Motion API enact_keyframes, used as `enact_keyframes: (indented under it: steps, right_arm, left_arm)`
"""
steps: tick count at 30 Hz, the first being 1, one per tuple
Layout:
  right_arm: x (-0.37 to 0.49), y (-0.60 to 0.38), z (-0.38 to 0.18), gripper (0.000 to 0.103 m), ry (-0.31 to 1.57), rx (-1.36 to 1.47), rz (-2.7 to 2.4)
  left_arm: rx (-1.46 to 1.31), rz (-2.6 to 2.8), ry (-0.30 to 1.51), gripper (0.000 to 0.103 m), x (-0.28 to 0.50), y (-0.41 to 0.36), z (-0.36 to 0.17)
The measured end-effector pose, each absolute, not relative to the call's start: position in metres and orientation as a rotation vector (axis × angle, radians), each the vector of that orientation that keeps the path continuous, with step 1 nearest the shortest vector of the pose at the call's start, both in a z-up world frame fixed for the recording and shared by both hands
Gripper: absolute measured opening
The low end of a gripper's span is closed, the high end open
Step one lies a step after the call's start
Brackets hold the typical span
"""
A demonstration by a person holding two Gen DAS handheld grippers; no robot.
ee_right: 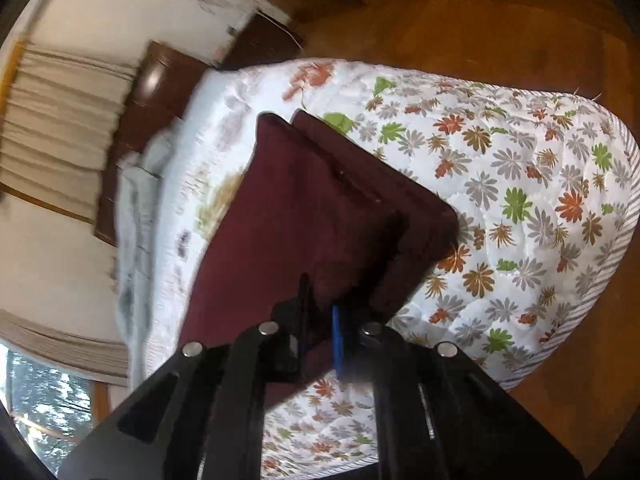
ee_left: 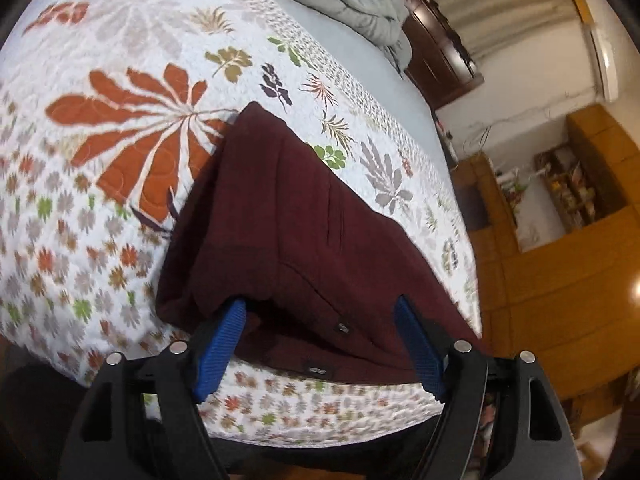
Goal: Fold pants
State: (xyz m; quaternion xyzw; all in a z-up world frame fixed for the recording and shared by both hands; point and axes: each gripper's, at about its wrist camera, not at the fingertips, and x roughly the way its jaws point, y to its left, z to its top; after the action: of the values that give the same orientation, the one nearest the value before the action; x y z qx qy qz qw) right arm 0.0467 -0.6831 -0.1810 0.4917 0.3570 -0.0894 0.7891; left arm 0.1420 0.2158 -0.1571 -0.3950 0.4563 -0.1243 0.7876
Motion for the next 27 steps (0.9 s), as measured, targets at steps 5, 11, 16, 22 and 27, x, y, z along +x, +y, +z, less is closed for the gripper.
enact_keyframes:
  steps: [5,11,16,22,27]
  right_arm:
    - [0.051,-0.676,-0.173,0.02,0.767,1.059,-0.172]
    - [0.056,-0.666,-0.173,0.034,0.759,1.085,-0.14]
    - [0.055,-0.666,-0.173,0.028,0.745,1.087,-0.123]
    - [0.054,-0.672,-0.185,0.017,0.755,1.109,-0.133]
    - [0.058,-0.673,-0.182,0.021,0.787,1.081,-0.143]
  left_arm:
    - [-0.865,-0.287,0.988,0.077,0.143,0.209,-0.158]
    - [-0.89,-0.255,0.983,0.055,0.169,0.203,-0.176]
    - [-0.934,-0.298,0.788,0.012,0.157,0.207,-0.148]
    - [-1.103,-0.162,0.856,0.012,0.114,0.211,-0.203]
    - [-1.07,-0.117,0.857,0.013,0.126,0.207,-0.212]
